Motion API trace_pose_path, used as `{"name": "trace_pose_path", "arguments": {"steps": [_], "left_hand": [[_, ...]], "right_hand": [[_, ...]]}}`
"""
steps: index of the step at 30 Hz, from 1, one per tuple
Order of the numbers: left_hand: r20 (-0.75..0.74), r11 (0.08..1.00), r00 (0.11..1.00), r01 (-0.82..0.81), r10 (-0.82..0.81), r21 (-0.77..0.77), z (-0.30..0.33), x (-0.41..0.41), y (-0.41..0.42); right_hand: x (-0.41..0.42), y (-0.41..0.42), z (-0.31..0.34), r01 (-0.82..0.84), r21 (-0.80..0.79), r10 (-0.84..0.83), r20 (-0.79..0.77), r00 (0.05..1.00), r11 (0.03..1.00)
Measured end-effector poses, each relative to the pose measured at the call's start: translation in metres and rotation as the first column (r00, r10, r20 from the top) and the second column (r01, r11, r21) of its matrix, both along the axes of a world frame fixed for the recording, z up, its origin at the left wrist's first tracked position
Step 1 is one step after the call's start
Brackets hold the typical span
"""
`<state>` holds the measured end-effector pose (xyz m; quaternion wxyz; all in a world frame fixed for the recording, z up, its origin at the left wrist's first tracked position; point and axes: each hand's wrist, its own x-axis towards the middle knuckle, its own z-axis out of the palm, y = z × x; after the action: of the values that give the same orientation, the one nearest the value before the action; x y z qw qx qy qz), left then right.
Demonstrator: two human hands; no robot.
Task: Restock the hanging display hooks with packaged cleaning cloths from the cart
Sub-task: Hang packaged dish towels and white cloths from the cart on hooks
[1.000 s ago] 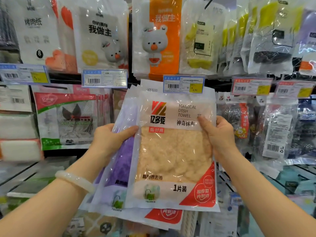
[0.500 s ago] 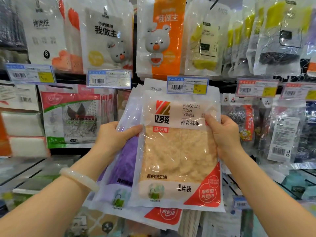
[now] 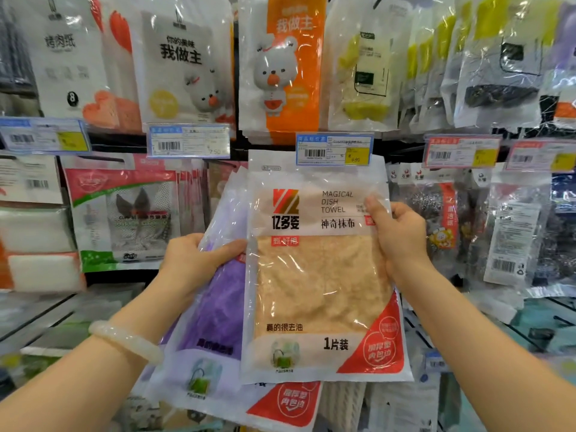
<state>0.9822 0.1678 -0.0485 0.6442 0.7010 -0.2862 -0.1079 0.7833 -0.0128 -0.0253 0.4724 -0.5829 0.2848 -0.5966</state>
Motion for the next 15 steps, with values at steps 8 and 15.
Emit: {"name": "trace_pose_path", "arguments": {"steps": [8, 15], "left_hand": [[-0.018, 1.000, 1.000, -0.013, 0.013, -0.011, 0.001, -0.001, 0.003], [-0.053, 0.999, 0.998, 0.026, -0.028, -0.036, -0.001, -0.004, 0.007]], "right_hand": [[0.005, 0.004, 0.011, 0.094, -0.078, -0.096, -0.020, 0.995, 0.993], [0.002, -0.001, 0.001, 0.116, -0.030, -0.116, -0.004, 0.993, 0.993]]}}
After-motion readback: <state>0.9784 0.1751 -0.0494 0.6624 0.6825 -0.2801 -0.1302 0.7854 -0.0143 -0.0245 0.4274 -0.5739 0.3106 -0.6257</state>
